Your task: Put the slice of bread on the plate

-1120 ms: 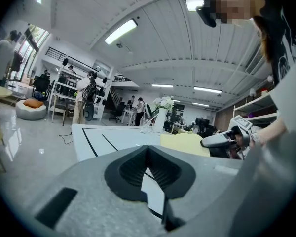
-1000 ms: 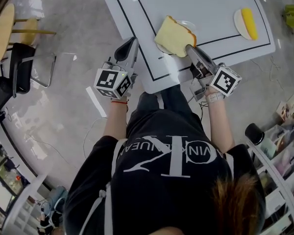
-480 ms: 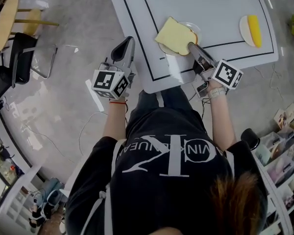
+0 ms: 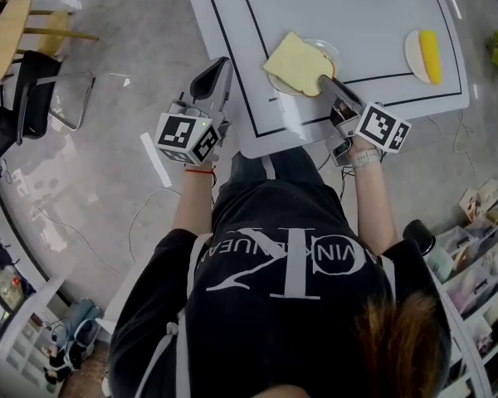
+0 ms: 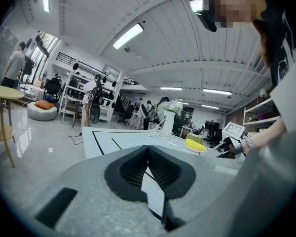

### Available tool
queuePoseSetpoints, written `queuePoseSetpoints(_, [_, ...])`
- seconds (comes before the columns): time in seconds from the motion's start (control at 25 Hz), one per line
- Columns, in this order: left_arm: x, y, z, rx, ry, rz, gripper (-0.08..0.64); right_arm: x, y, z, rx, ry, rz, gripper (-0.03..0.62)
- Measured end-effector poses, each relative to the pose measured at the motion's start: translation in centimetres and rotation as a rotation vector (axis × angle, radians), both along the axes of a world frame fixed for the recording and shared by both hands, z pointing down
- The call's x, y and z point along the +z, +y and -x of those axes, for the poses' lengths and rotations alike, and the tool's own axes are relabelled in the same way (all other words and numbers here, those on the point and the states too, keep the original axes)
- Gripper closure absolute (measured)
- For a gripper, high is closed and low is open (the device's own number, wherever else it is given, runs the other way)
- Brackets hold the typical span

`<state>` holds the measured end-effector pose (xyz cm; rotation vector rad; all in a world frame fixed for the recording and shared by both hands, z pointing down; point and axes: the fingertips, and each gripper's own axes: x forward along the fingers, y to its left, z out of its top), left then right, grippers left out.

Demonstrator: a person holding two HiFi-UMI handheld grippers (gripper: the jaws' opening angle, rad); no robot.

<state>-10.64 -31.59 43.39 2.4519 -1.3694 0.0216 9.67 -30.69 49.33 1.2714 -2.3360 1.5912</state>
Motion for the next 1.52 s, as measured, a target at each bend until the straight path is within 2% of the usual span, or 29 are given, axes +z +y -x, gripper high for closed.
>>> queuePoseSetpoints(0.16, [-0.2, -0.1, 0.1, 0.003, 0.001, 0.001, 0.558, 0.3, 0.0, -0.1, -0.009, 0.045, -0.005, 0.457])
queuePoseSetpoints(0.4, [-0.4, -0.5, -0.2, 0.012, 0.009, 0.001, 0.558, 1.0, 0.0, -0.6, -0.047, 0.169, -0.025, 0.436])
queuePoseSetpoints(0.6, [-0.3, -0.5, -0.4, 0.019, 0.009, 0.001, 0.558, 0.9, -0.1, -1.1, -0.094, 0.305, -0.096, 0.426])
queuePoseSetpoints(0.88, [-0.6, -0.6, -0.6, 0.029, 0.004, -0.006, 0.558, -0.9, -0.9, -1.1, -0.088, 0.303, -0.189, 0.437])
queuePoseSetpoints(1.2, [-1.7, -1.1, -0.8, 0.029, -0.007, -0.034, 0.558, -3.5, -1.4, -2.5, -0.055, 0.330, -0.316, 0.588])
queuePoseSetpoints(1.36, [-2.7, -1.2, -0.8, 0.025, 0.004, -0.051, 0.558, -5.2, -1.4, -2.8, -0.040, 0.334, -0.391, 0.591])
queuePoseSetpoints(1.52, [-4.0, -1.7, -1.0, 0.026, 0.000, -0.079, 0.558, -6.8, -1.6, -3.3, -0.029, 0.378, -0.470, 0.591])
